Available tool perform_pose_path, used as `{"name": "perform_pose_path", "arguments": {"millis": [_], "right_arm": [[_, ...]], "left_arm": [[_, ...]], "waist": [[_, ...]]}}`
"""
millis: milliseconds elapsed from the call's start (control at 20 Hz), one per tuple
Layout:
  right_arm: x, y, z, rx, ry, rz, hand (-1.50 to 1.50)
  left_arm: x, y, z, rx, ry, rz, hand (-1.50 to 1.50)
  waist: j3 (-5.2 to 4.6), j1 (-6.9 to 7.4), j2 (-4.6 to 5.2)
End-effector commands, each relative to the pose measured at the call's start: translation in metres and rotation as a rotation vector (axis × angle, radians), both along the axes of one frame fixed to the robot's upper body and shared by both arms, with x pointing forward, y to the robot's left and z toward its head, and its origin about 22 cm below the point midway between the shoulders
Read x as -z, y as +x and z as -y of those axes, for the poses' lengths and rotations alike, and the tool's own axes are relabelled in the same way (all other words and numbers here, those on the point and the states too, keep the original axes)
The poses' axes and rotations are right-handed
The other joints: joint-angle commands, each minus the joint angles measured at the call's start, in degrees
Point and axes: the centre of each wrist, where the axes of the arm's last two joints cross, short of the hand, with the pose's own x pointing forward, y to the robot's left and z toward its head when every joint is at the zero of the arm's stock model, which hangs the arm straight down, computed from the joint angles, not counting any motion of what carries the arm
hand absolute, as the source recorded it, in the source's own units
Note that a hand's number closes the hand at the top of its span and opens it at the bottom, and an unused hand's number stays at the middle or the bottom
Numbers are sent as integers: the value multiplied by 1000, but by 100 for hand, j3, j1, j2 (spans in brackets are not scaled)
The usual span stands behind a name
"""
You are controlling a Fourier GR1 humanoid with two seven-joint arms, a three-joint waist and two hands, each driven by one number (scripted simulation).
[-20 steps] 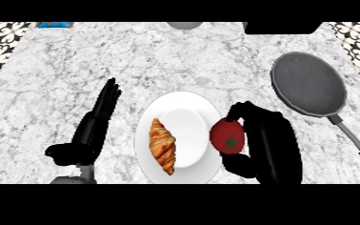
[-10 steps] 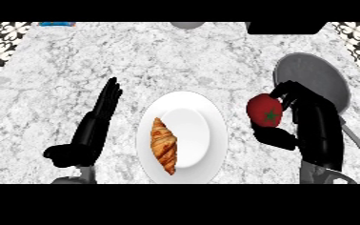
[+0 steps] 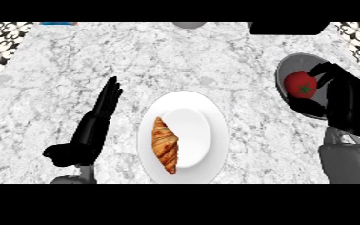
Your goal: Pick the tomato from the plate and place it in the pan
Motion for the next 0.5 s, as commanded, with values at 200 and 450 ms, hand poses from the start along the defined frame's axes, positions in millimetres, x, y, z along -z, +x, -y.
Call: {"name": "perform_pose_path", "arguments": {"millis": [200,450], "right_arm": [[-2,52,81,111,61,149,150],[24,70,103,97,66,159,150]], "left_arm": [[3,9,-14,12,-9,7,0],[12,11,14,9,-21,-4,0]], "waist": [[2,45,23],[2,40,20]]}}
